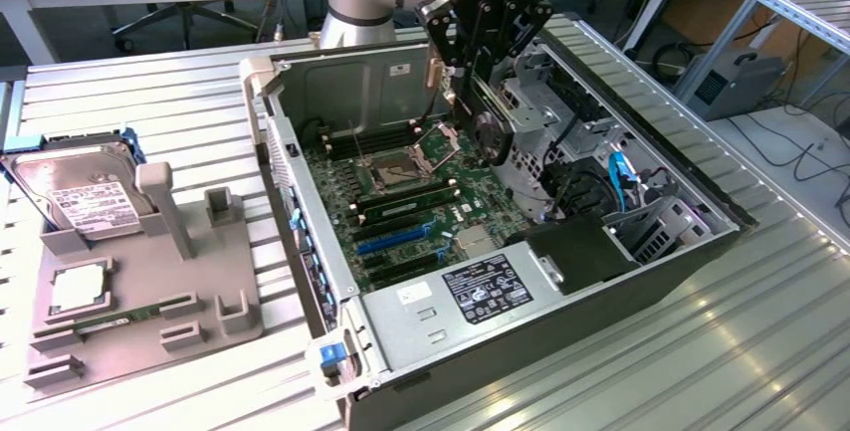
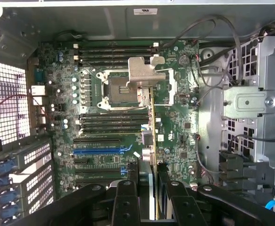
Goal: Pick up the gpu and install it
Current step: 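Insert the gpu into the slot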
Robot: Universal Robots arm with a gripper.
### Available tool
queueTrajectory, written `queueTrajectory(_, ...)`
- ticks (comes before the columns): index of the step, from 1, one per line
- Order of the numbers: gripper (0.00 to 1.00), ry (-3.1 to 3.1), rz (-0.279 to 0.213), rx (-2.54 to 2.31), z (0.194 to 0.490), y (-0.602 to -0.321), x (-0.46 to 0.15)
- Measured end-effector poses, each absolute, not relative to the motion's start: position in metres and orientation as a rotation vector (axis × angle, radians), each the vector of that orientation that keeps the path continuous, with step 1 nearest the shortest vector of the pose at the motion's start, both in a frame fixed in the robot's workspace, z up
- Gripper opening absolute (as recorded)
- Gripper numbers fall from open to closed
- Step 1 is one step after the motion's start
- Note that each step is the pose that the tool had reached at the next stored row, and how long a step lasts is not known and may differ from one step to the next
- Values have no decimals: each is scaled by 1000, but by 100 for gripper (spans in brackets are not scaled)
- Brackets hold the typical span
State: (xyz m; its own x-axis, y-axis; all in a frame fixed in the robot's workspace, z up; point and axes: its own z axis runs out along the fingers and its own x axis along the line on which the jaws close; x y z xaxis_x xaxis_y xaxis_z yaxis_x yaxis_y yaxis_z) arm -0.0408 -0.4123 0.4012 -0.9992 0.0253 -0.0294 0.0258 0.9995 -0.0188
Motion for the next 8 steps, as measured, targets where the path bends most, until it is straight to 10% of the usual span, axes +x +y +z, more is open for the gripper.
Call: queueTrajectory(8, 27, 3112, -30, 29, 401, -412, -41)
